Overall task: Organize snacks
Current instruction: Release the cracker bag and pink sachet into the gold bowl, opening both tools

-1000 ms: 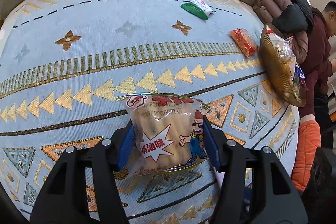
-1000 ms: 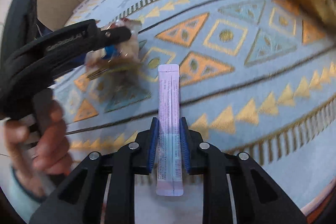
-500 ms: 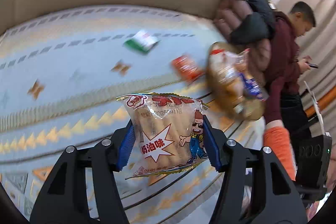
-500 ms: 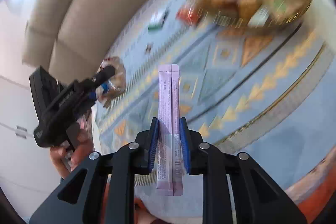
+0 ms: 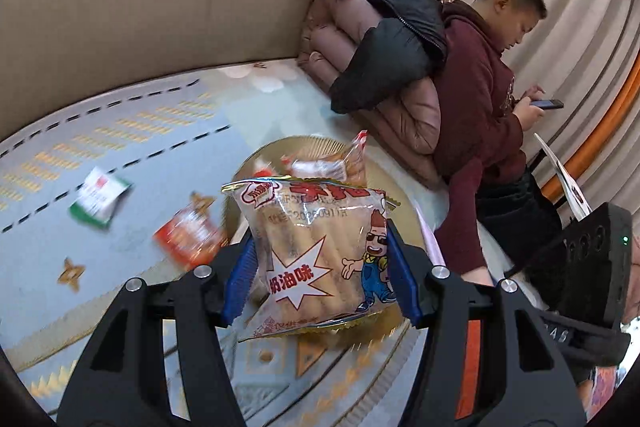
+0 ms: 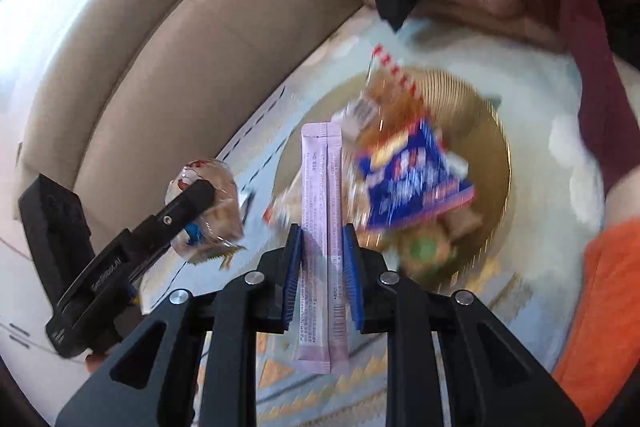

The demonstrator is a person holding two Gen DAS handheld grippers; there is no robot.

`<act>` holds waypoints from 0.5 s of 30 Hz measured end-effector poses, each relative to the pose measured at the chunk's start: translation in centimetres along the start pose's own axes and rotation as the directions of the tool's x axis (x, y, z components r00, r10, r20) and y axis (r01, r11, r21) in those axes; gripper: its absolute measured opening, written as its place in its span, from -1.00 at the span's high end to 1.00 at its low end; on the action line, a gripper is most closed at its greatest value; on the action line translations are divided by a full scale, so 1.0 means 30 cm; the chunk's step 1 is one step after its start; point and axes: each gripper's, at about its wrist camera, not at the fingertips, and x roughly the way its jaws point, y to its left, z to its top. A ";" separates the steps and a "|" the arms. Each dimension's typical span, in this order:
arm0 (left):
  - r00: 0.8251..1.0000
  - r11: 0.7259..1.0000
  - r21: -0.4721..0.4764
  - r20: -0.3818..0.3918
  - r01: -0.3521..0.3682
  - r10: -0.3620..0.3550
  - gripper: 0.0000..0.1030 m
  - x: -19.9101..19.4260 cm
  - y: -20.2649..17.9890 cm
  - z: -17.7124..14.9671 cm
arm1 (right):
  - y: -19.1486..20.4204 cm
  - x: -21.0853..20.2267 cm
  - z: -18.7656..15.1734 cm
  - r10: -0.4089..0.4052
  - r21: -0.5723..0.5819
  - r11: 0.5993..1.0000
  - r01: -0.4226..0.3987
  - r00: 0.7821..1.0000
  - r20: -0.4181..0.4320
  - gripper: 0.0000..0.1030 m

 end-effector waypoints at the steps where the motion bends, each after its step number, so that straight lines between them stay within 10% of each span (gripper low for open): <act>1: 1.000 1.000 -0.008 -0.002 0.000 0.000 -0.24 0.030 -0.010 0.023 | -0.007 0.008 0.009 -0.018 0.005 1.000 0.018 1.000 0.011 0.52; 3: 0.999 0.999 -0.020 0.007 -0.033 0.033 -0.75 0.073 -0.016 0.055 | -0.019 0.024 0.020 -0.047 0.006 0.999 0.046 0.998 0.035 0.05; 15: 0.993 0.989 -0.100 -0.053 -0.113 0.108 -0.65 -0.119 0.242 -0.152 | 0.013 -0.045 -0.345 -0.017 -0.029 0.999 0.014 0.995 -0.095 -0.12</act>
